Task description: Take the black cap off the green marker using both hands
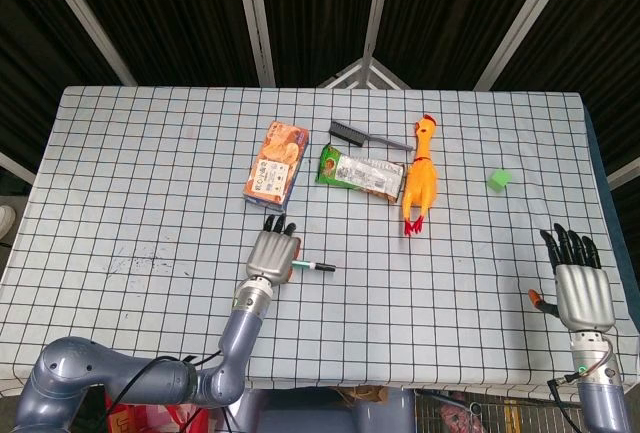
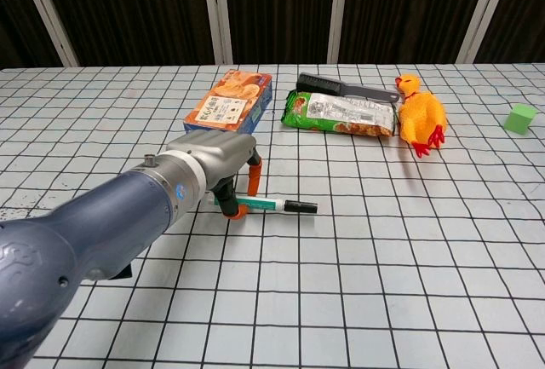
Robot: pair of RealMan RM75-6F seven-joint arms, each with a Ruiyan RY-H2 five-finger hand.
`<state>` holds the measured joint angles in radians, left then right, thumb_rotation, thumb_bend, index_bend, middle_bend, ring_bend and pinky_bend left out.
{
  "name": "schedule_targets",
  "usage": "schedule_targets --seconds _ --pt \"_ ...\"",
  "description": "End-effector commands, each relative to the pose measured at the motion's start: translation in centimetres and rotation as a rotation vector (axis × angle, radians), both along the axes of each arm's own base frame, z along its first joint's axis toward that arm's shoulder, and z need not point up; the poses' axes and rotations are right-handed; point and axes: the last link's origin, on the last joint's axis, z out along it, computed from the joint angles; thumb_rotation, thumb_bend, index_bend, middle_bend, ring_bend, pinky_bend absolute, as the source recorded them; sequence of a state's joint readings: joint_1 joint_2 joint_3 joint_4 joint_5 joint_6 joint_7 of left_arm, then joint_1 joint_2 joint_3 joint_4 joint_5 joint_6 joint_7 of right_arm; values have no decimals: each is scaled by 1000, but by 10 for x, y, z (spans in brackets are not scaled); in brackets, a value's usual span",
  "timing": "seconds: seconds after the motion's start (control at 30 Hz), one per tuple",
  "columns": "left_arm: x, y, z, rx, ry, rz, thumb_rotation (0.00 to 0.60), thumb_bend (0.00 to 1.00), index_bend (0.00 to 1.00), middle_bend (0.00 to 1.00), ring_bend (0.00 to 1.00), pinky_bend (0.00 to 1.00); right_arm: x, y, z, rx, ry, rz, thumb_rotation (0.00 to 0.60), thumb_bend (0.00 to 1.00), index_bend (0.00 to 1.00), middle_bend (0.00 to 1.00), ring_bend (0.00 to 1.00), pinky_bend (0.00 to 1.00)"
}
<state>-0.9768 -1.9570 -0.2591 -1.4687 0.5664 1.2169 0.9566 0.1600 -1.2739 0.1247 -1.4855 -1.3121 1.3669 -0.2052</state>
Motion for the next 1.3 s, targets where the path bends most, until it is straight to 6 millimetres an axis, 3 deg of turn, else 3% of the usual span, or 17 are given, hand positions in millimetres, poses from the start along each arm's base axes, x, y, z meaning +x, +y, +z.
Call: schedule_targets --seconds 0.03,0.27,0.33,0.57,1.03,1.3 --pt "1 0 4 7 -21 -2 600 542 603 165 0 0 2 -1 -1 4 0 3 600 214 108 3 0 69" --pt "11 1 34 67 -34 -26 600 541 603 165 0 0 12 -8 -6 19 -23 20 600 214 154 3 0 69" --pt "19 4 58 117 -51 -36 600 541 603 165 0 0 24 -14 -8 32 -38 45 600 214 158 3 0 69" --pt "32 7 96 165 -102 -34 600 541 603 166 0 0 59 -31 -14 63 -60 85 600 215 191 3 0 69" --pt "38 10 93 149 -126 -38 600 541 604 167 0 0 144 -64 -42 176 -218 152 600 214 310 3 0 69" --pt "50 8 92 153 -132 -59 600 540 604 167 0 0 191 -81 -71 237 -285 193 600 214 376 3 0 69"
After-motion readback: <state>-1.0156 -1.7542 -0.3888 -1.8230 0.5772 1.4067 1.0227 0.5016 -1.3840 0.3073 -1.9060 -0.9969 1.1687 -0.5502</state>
